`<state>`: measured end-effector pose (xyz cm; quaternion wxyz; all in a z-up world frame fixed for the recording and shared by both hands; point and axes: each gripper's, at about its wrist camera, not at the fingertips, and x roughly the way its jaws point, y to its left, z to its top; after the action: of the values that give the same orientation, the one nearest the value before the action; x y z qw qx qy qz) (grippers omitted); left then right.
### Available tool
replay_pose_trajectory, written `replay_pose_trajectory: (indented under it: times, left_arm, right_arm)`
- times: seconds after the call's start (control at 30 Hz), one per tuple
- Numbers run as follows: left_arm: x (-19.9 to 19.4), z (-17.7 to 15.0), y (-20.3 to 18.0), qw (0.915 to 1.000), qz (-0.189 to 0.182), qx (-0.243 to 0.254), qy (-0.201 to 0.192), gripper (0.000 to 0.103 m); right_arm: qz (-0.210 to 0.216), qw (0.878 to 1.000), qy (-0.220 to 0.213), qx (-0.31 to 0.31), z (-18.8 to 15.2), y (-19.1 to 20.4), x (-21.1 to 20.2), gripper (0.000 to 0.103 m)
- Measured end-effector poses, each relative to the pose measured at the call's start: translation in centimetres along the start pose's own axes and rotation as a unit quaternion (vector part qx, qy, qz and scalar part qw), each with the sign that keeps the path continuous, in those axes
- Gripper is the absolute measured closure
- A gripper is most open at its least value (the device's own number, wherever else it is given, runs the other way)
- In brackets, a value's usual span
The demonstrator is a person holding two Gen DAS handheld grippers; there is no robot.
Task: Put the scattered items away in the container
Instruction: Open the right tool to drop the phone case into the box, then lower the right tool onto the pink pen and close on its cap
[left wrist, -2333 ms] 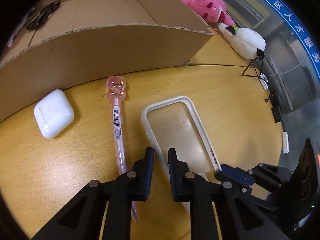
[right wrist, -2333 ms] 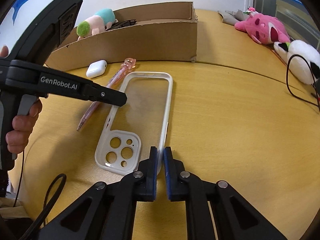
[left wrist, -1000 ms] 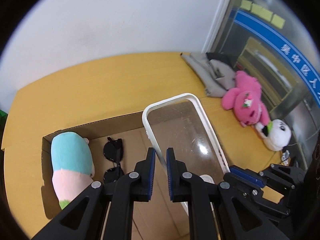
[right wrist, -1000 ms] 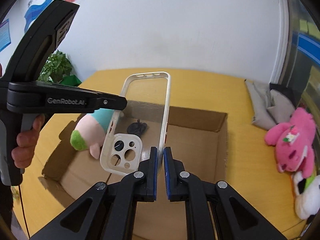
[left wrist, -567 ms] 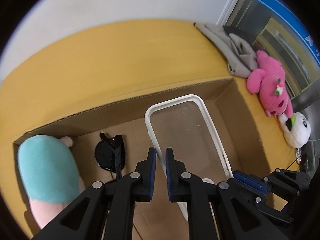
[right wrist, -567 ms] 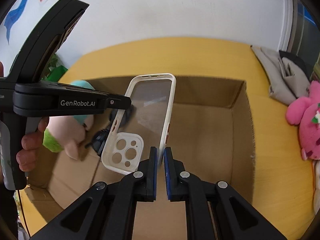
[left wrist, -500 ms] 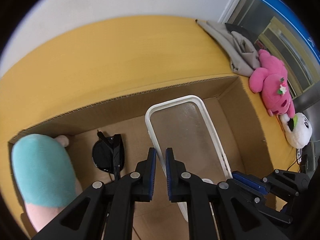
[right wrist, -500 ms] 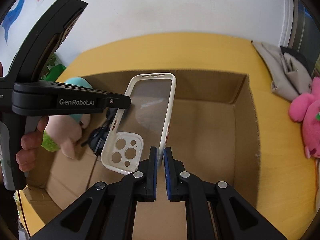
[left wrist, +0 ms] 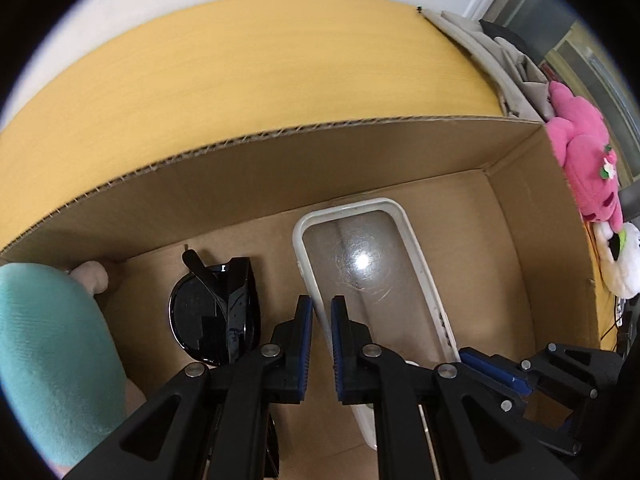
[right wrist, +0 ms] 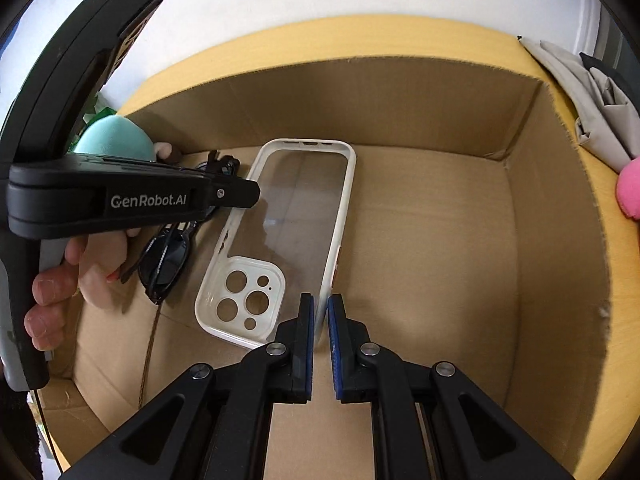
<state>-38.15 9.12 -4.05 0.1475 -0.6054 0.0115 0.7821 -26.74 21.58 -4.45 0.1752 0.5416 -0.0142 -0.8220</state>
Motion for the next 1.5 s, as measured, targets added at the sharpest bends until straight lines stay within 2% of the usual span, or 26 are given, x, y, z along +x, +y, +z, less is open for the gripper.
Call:
replay_pose_trajectory:
  times: [0.2,0.37,0.43,0.5,0.57,0.6,0.67,0.7,0.73,0.83,0.97,1.23,1.5]
  left_arm:
    - [0.6,-0.1,0.4,1.0,-0.001,-0.003,0.0,0.095]
    - [-0.2,-0.3,0.5,0.9997,0.001,-0.002,-0.023,0.093]
    - [-1.0,-0.4,0.3,0.9994,-0.001,0.0,-0.035,0.087]
    - [-2.7,-0.8,0.1,0.9985,0.005,0.004,-0.055,0.08]
    - [-5.3,-1.7,-0.1,0.9959,0.008,0.012,-0.09,0.076]
    - [-7.1,-2.5,-0.3,0.9935,0.005,0.016,-0.113,0.072]
    - [-10.4,-4.5,-0.7,0.9876,-0.007,0.019,-0.156,0.055]
    - [-12.1,-6.0,-0.9,0.9834,-0.003,0.019,-0.18,0.037]
    - [-13.8,-7.6,-1.1,0.9782,0.007,0.017,-0.207,0.023]
    - [-16.8,-11.7,-1.9,0.9645,0.038,0.004,-0.261,0.022]
    - [-18.4,-16.5,-3.1,0.9565,0.04,-0.025,-0.288,0.022]
    - [-19.4,-23.4,-4.2,0.9509,0.053,-0.048,-0.301,0.022]
    - [-19.8,-26.0,-4.2,0.949,0.057,-0.057,-0.305,0.022]
  right_arm:
    - [-0.005,1.0,0.003,-0.004,0.0,0.0,0.6,0.095]
    - [-0.006,1.0,0.006,-0.011,0.0,0.1,0.5,0.092]
    - [-0.01,1.0,-0.001,-0.018,-0.1,0.3,-0.1,0.079]
    - [-0.023,0.999,-0.024,-0.026,-0.3,0.8,-1.7,0.03]
    - [-0.037,0.997,-0.059,-0.028,-1.0,1.2,-4.2,0.013]
    - [-0.042,0.996,-0.078,-0.03,-1.5,1.4,-5.7,0.011]
    - [-0.052,0.992,-0.105,-0.041,-2.8,2.1,-8.0,0.008]
    - [-0.059,0.991,-0.114,-0.046,-3.3,2.6,-8.7,0.005]
    - [-0.069,0.989,-0.125,-0.05,-4.1,3.3,-9.5,0.004]
    - [-0.089,0.985,-0.141,-0.049,-7.0,4.9,-11.2,0.002]
    - [-0.088,0.983,-0.159,-0.03,-10.5,5.6,-12.5,0.002]
    - [-0.102,0.978,-0.175,-0.048,-12.7,7.4,-14.2,0.002]
    - [-0.112,0.975,-0.184,-0.055,-13.7,8.1,-15.1,0.002]
